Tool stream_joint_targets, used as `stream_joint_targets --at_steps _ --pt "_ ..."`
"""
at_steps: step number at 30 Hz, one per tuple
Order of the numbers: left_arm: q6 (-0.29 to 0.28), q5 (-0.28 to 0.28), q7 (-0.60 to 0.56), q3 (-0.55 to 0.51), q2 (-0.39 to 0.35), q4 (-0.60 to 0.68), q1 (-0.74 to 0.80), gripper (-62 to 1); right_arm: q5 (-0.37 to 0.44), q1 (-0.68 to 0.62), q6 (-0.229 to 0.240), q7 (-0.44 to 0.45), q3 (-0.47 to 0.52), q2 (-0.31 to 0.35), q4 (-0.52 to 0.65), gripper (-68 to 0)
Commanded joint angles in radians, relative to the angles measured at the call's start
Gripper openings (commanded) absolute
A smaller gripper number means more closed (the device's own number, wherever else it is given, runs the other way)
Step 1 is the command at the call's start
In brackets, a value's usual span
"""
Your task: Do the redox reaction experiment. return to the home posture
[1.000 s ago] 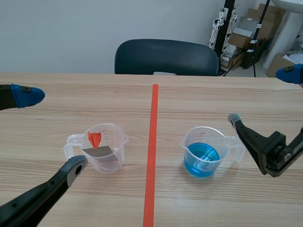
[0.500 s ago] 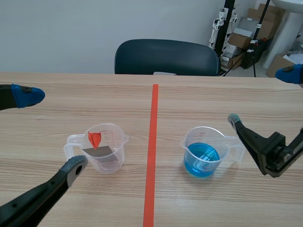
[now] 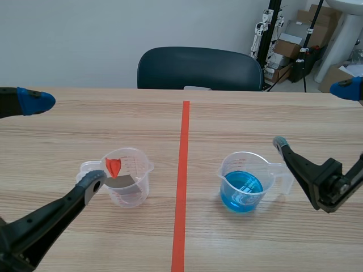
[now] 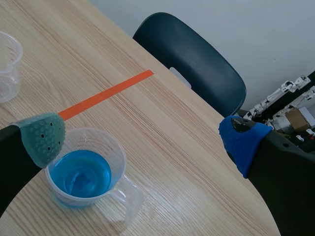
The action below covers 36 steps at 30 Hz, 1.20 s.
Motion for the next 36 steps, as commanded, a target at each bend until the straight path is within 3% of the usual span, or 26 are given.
stream_joint_targets --at_steps 1,14,36 --pt "0.0 -0.007 -0.011 0.006 0.005 0.008 -0.014 1.4 0.009 0.014 -0.003 0.018 0.008 0.002 0.02 0.4" --pt "0.023 -0.007 0.07 0.006 0.006 0.007 -0.069 1.4 0.008 0.014 -0.003 0.016 0.008 0.002 0.02 0.4" --pt "0.023 -0.007 0.07 0.006 0.006 0.007 -0.074 1.4 0.008 0.014 -0.003 0.018 0.008 0.002 0.02 0.4"
